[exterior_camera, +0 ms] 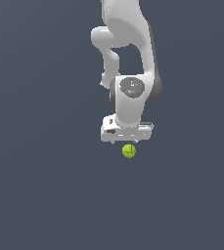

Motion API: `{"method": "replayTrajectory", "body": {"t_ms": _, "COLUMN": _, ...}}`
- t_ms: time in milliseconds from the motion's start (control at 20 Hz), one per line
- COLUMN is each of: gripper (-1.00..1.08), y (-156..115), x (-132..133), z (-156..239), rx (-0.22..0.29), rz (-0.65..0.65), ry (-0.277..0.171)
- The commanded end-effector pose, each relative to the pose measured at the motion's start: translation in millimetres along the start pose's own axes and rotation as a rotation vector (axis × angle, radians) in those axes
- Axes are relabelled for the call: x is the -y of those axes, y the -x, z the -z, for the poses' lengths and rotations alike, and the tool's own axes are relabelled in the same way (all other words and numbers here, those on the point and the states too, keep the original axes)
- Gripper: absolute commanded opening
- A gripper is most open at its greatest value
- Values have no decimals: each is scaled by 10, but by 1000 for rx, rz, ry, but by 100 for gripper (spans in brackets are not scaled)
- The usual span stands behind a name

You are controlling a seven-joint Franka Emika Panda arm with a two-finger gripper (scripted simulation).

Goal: Pick up the object and move it to a goal position.

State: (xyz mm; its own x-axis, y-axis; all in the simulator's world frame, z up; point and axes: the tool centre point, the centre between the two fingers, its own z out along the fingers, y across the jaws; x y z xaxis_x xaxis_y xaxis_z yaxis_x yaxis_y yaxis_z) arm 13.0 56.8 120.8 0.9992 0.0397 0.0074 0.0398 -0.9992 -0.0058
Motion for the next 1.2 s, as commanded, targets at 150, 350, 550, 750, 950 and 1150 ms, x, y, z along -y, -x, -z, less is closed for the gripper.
{"method": "replayTrajectory", "body": {"t_ms": 150, "gripper": 100, "y": 3, "x": 245, "z": -244, "rx": 6, "rz": 7, "ry": 5}}
{"method": "replayTrajectory", "body": {"t_ms": 350, "gripper": 100, "y": 6, "x": 296, "z": -294, "rx": 7, "rz": 8, "ry": 6}}
{"method": "replayTrajectory", "body": {"t_ms": 550, "gripper": 100, "y": 11, "x": 288, "z": -318, "rx": 8, "rz": 9, "ry": 5}}
{"method": "replayTrajectory", "body": {"t_ms": 750, "gripper": 100, "y": 16, "x": 291, "z": -476, "rx": 8, "rz": 9, "ry": 5}}
{"method": "replayTrajectory", "body": {"t_ms": 950, "gripper": 100, "y": 24, "x": 293, "z": -691, "rx": 8, "rz": 9, "ry": 5}}
{"method": "replayTrajectory", "body": {"t_ms": 1150, "gripper": 100, "y": 16, "x": 293, "z": -788, "rx": 7, "rz": 8, "ry": 6}}
